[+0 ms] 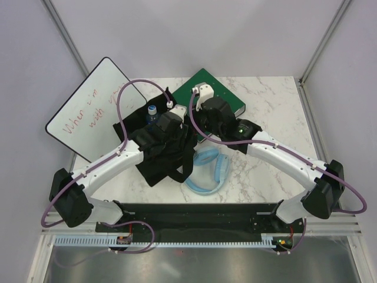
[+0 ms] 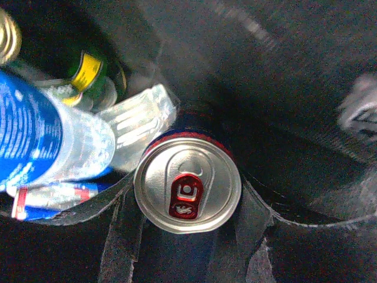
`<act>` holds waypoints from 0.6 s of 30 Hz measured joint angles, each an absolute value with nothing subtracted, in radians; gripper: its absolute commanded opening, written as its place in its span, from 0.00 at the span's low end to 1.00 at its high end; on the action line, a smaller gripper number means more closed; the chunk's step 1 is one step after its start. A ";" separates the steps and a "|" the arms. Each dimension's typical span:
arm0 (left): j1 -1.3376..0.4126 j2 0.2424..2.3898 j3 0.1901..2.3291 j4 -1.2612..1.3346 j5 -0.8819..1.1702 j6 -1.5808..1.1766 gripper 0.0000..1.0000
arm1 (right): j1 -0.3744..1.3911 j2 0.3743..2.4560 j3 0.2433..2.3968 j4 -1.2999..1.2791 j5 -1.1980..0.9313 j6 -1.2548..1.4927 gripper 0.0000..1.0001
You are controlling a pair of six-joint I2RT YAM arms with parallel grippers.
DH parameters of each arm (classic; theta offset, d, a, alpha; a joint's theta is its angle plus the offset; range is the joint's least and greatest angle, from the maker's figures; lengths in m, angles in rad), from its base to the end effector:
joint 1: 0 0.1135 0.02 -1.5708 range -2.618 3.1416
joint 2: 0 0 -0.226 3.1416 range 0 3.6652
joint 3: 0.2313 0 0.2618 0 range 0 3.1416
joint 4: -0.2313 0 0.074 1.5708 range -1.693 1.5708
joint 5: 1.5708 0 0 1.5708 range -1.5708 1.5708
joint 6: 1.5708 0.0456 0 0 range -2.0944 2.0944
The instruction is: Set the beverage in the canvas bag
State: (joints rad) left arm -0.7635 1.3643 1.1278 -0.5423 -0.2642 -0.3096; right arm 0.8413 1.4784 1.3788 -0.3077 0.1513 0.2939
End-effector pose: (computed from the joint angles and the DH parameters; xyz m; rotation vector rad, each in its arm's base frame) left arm 0.2390 -0.2123 0.2504 0.3971 2.2931 -0.2312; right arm 0.2504 0.2698 0.3257 -0.4487 1.9704 0.5846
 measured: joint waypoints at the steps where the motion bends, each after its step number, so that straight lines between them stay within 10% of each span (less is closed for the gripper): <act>1: -0.765 1.361 1.127 -0.552 -0.268 -0.318 0.02 | 0.843 1.478 1.377 -0.306 0.156 0.295 0.00; 18: -0.781 1.410 1.128 -0.691 -0.322 -0.415 0.02 | 0.845 1.475 1.373 -0.293 0.167 0.319 0.00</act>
State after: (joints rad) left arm -0.7811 1.4097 1.1282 -0.6910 -0.3222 -0.4149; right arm 0.8452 1.4746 1.3727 -0.2932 0.1669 0.3187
